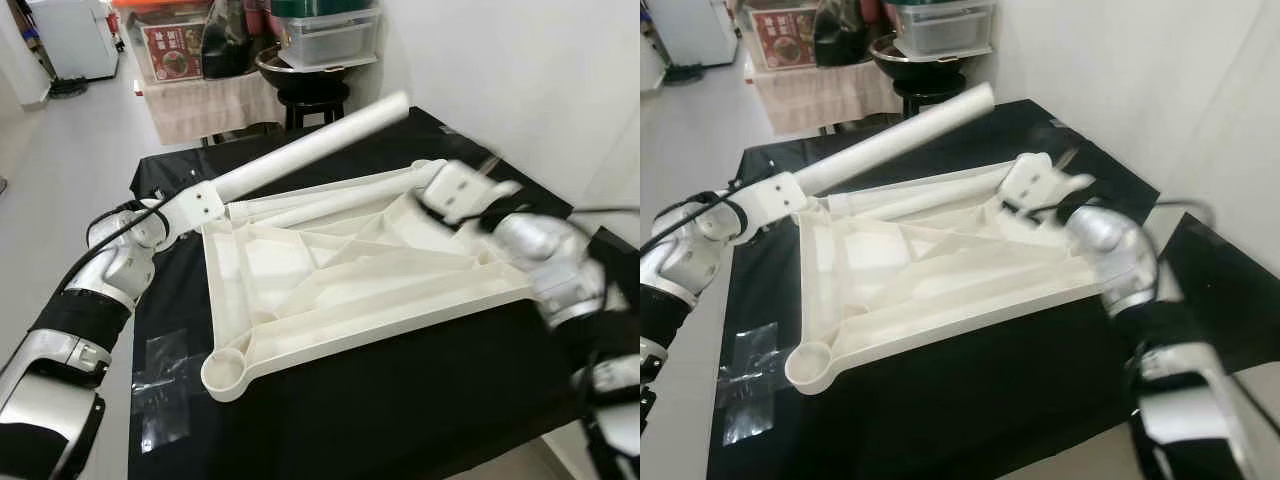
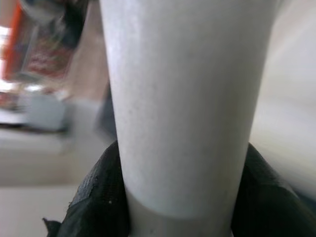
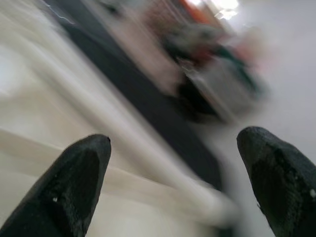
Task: Building children table
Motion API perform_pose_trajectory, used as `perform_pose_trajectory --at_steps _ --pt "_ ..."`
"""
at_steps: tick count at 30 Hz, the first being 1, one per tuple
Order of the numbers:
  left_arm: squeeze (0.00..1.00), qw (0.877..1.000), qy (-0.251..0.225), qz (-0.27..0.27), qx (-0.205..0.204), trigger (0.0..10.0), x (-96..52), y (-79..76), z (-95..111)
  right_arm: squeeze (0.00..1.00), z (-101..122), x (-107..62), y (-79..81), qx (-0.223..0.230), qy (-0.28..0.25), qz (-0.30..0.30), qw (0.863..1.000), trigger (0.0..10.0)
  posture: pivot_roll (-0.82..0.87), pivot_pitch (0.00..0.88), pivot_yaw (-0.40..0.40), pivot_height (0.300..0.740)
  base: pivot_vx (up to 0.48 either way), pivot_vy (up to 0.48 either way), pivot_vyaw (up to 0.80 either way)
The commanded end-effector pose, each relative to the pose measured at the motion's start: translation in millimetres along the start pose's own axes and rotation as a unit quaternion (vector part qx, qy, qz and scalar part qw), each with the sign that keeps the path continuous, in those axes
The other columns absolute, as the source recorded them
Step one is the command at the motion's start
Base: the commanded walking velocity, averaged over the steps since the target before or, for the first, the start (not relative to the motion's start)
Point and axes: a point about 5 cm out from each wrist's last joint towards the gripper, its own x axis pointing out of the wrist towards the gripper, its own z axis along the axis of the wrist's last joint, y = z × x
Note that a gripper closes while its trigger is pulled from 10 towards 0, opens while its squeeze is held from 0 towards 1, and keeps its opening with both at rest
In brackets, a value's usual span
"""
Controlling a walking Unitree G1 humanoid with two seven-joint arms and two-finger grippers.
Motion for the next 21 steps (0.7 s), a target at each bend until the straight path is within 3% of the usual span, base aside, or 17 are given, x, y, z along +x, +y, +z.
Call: perform_pose_trajectory --at_steps 1,2,3,4,6,7,8,9,10,12,13,15,16,18,19,21 --pt "0.0 0.998 -0.039 -0.006 -0.052 0.0 -1.7 4.6 9.1 0.09 13.0 -0.2 3.7 0.043 -0.041 0.031 0.998 10.0 -0.1 0.066 0.041 0.74 0.0 0.0 0.0" --pt "0.0 0.991 -0.086 -0.021 -0.096 0.0 -2.2 4.6 19.4 0.0 18.3 -1.5 16.3 0.087 -0.067 0.07 0.992 10.0 -0.1 0.064 0.041 0.74 0.0 0.0 0.0" --pt "0.0 0.985 -0.118 -0.029 -0.122 0.0 -3.1 5.1 26.1 0.0 22.0 -2.9 24.0 0.113 -0.085 0.096 0.985 10.0 -0.1 0.064 0.041 0.74 0.0 0.0 0.0" --pt "0.0 0.968 -0.177 -0.059 -0.168 0.0 -7.2 4.2 35.9 0.0 26.4 -6.0 28.4 0.153 -0.107 0.117 0.975 10.0 -0.1 0.062 0.041 0.74 0.0 0.0 0.0" --pt "0.0 0.942 -0.242 -0.091 -0.215 0.0 -13.5 4.1 45.3 0.0 31.2 -9.6 31.8 0.195 -0.131 0.138 0.962 10.0 -0.1 0.062 0.041 0.74 0.0 0.0 0.0" --pt "0.0 0.916 -0.285 -0.145 -0.242 0.0 -21.8 -0.2 49.4 0.0 34.4 -13.0 31.1 0.222 -0.15 0.15 0.952 10.0 -0.1 0.06 0.042 0.74 0.0 0.0 0.0" --pt "0.0 0.898 -0.31 -0.18 -0.254 0.0 -27.6 -3.3 51.4 0.0 36.3 -15.2 30.3 0.236 -0.161 0.157 0.945 10.0 -0.1 0.06 0.042 0.74 0.0 0.0 0.0" --pt "0.0 0.898 -0.31 -0.18 -0.254 0.0 -27.6 -3.3 51.4 0.0 36.3 -15.2 30.3 0.236 -0.161 0.157 0.945 10.0 -0.1 0.06 0.042 0.74 0.0 0.0 0.0" --pt "0.0 0.871 -0.346 -0.227 -0.266 0.0 -37.6 -6.7 53.3 0.0 38.7 -19.3 27.9 0.253 -0.176 0.17 0.936 10.0 -0.1 0.06 0.042 0.74 0.0 0.0 0.0" --pt "0.0 0.828 -0.392 -0.304 -0.263 0.0 -55.9 -12.3 51.5 0.0 42.3 -28.8 23.0 0.276 -0.201 0.199 0.919 10.0 -0.1 0.058 0.045 0.74 0.0 0.0 0.0" --pt "0.0 0.828 -0.392 -0.304 -0.263 0.0 -55.9 -12.3 51.5 0.0 42.3 -28.8 23.0 0.276 -0.201 0.199 0.919 10.0 -0.1 0.058 0.045 0.74 0.0 0.0 0.0" --pt "0.0 0.788 -0.412 -0.385 -0.248 0.0 -73.9 -17.9 44.5 0.0 46.0 -39.0 16.5 0.299 -0.226 0.235 0.897 10.0 -0.11 0.059 0.051 0.74 0.0 0.0 0.0" --pt "0.0 0.788 -0.412 -0.385 -0.248 0.0 -73.9 -17.9 44.5 0.0 46.0 -39.0 16.5 0.299 -0.226 0.235 0.897 10.0 -0.11 0.059 0.051 0.74 0.0 0.0 0.0" --pt "0.0 0.758 -0.417 -0.44 -0.241 0.0 -86.0 -20.5 38.1 0.0 50.0 -48.0 11.1 0.313 -0.246 0.272 0.876 10.0 -0.11 0.062 0.051 0.74 0.0 0.0 0.0" --pt "0.0 0.749 -0.418 -0.456 -0.238 0.0 -89.5 -21.1 36.1 0.0 51.7 -51.8 9.7 0.315 -0.251 0.287 0.869 10.0 -0.11 0.062 0.051 0.74 0.0 0.0 0.0" --pt "0.0 0.749 -0.418 -0.456 -0.238 0.0 -89.5 -21.1 36.1 0.0 51.7 -51.8 9.7 0.315 -0.251 0.287 0.869 10.0 -0.11 0.062 0.051 0.74 0.0 0.0 0.0"
